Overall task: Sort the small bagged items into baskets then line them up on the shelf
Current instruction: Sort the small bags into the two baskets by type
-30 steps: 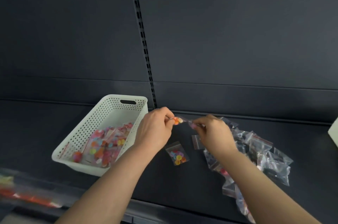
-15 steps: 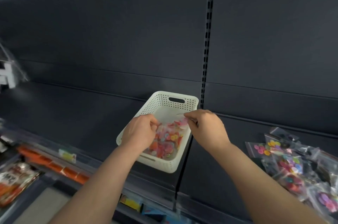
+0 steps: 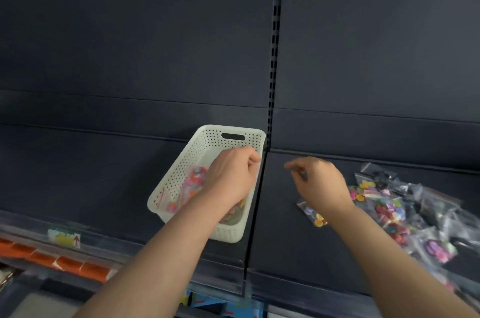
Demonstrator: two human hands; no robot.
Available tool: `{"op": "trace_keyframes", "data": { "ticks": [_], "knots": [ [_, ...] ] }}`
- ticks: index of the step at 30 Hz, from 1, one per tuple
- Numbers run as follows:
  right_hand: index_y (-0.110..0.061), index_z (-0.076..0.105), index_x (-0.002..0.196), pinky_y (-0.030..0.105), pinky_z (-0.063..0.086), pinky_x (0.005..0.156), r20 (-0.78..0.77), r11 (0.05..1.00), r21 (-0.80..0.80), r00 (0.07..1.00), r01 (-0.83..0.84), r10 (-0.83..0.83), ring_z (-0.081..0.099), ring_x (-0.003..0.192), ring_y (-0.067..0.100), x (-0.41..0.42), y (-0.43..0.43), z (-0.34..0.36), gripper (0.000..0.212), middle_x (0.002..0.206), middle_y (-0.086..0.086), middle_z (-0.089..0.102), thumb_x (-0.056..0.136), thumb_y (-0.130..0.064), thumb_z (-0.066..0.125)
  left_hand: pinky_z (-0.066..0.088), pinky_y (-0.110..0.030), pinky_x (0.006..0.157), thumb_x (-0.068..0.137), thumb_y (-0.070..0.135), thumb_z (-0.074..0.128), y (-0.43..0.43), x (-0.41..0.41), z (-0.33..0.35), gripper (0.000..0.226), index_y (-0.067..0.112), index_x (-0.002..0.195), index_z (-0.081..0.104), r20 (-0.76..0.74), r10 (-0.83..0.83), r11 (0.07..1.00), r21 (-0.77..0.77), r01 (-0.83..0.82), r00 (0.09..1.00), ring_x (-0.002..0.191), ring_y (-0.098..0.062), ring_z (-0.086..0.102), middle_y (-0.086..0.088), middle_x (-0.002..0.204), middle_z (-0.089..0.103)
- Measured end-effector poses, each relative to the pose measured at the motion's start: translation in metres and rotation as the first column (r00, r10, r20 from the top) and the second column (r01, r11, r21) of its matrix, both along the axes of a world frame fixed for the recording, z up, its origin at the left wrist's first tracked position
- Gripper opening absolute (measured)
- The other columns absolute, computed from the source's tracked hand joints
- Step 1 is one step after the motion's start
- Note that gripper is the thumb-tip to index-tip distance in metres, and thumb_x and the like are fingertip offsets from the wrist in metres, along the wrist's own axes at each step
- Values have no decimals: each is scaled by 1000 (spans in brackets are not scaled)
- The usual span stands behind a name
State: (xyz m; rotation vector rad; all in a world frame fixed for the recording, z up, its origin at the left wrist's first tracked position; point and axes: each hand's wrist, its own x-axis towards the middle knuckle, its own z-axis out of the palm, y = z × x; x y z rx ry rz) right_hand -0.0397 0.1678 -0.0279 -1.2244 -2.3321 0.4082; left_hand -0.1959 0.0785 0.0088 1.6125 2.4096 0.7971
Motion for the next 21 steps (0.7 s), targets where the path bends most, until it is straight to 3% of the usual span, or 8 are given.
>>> {"op": "trace_keyframes", "data": {
  "ticks": [10,17,21],
  "knots": [
    [-36,68,110,31,47,78,190,938,18,920,346,-343,63,103,20,123,8,-7,27,107,-7,70,90,-24,54,53,-37,87,92,22,60,51,91,-36,19,28,108,68,19,-321,901,-303,311,947,102,-16,63,7,111,69],
    [-39,68,110,29,46,71,269,896,70,856,439,-441,63,98,20,186,9,-12,34,104,-5,70,91,-18,48,51,-36,90,93,29,61,78,157,-44,28,26,121,61,-16,-393,891,-255,376,920,109,-19,59,4,120,63],
    [-40,66,112,30,48,81,294,901,23,859,432,-419,62,101,16,205,10,-19,29,113,-10,67,92,-25,52,49,-35,91,94,20,60,91,181,-50,43,27,135,51,-119,-410,898,-226,377,905,119,-20,49,2,129,55]
  ]
}}
